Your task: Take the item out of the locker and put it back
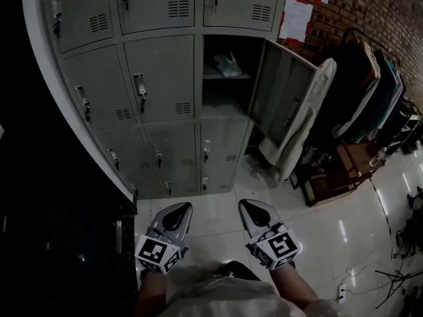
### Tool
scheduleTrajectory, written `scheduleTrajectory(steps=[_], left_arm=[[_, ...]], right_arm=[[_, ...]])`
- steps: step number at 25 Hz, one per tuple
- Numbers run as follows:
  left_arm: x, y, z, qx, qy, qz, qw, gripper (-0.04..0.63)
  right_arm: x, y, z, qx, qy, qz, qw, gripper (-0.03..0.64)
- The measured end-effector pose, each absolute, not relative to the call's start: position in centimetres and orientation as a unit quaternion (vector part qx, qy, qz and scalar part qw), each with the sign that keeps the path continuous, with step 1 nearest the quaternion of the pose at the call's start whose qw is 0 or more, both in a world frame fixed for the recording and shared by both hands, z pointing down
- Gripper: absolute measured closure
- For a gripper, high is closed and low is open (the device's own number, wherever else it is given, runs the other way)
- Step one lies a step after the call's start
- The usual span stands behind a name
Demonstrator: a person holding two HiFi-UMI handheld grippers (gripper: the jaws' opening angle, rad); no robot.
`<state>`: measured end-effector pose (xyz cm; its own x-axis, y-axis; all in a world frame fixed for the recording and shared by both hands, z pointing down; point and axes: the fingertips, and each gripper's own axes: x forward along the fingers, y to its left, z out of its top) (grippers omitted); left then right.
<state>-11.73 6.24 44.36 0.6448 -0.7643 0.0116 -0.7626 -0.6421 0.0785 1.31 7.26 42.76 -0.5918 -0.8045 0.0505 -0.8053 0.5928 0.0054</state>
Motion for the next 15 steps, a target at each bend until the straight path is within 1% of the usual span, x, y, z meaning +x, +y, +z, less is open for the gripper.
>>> scheduleTrajectory(steps=[4, 8, 15], left_arm=[[-11.9, 5.5, 44.7, 0.908, -0.417, -0.001, 0.031, 0.591], [-12.1, 3.4, 44.7, 0.907, -0.419, -0.011, 0.037, 0.591], [-11.1, -4.6, 45.2, 0.905, -0.424, -0.011, 0.033, 0.591]], right_arm=[[0.3, 6.4, 42.7, 0.443, -0.896, 0.0, 0.024, 0.62], [-0.2, 4.0, 43.2, 0.436, -0.9, 0.001, 0.027, 0.618], [0.5, -4.5, 44.1, 0.421, -0.907, 0.002, 0.021, 0.62]])
